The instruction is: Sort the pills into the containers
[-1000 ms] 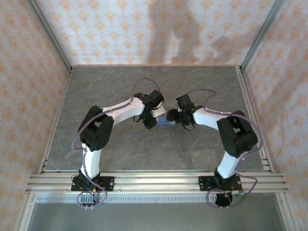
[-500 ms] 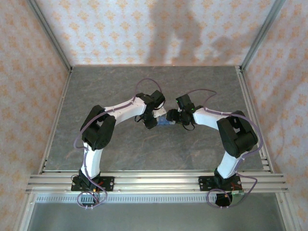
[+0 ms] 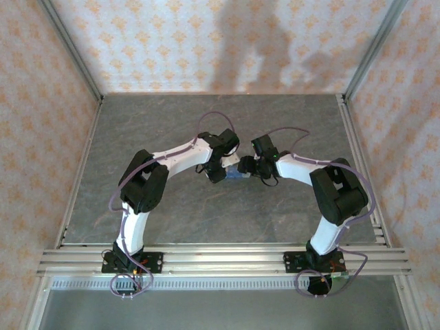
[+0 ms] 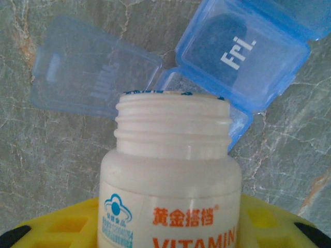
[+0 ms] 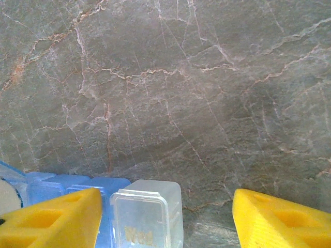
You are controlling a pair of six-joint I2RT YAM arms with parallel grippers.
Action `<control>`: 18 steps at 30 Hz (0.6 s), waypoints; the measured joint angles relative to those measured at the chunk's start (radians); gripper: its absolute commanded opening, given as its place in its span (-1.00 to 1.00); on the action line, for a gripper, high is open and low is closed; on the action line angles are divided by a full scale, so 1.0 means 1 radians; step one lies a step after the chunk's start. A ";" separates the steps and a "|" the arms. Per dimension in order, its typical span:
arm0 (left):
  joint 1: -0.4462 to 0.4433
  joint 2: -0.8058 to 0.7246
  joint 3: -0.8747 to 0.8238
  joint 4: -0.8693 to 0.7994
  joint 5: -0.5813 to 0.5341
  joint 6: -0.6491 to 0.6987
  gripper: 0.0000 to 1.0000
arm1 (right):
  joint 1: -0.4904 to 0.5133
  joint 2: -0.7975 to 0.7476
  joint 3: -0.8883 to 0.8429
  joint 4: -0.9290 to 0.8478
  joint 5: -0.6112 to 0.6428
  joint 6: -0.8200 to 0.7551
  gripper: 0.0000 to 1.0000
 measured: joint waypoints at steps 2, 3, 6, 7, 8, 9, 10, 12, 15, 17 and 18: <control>0.000 0.001 0.000 -0.004 -0.002 0.004 -1.00 | 0.000 0.000 0.000 0.000 0.000 0.000 0.33; 0.000 0.001 0.000 -0.004 -0.003 0.005 -1.00 | 0.000 0.000 0.000 0.000 0.000 0.000 0.33; 0.000 0.001 0.001 -0.005 -0.005 0.005 -1.00 | 0.000 0.000 0.000 0.000 0.000 0.003 0.33; 0.000 0.002 0.002 -0.006 -0.006 0.006 -1.00 | 0.000 0.000 0.000 0.001 0.000 0.003 0.33; 0.000 0.002 0.003 -0.009 -0.006 0.008 -1.00 | 0.000 0.000 0.000 0.001 0.000 0.003 0.33; 0.000 0.002 0.004 -0.011 -0.009 0.012 -1.00 | 0.000 0.000 0.000 0.001 0.000 0.003 0.33; 0.000 0.002 0.005 -0.013 -0.009 0.014 -1.00 | 0.000 0.000 0.000 0.001 0.000 0.003 0.33; 0.000 0.002 0.006 -0.017 -0.010 0.020 -1.00 | 0.000 0.000 0.000 0.001 0.000 0.003 0.33; 0.000 0.002 0.006 -0.023 -0.017 0.023 -1.00 | 0.000 0.000 0.000 0.002 0.000 0.003 0.33; 0.000 0.002 0.006 -0.023 -0.021 0.023 -1.00 | 0.000 0.000 0.000 0.002 0.000 0.003 0.33; -0.001 0.002 0.006 -0.024 -0.023 0.023 -1.00 | 0.000 0.000 0.000 0.002 -0.001 0.003 0.33</control>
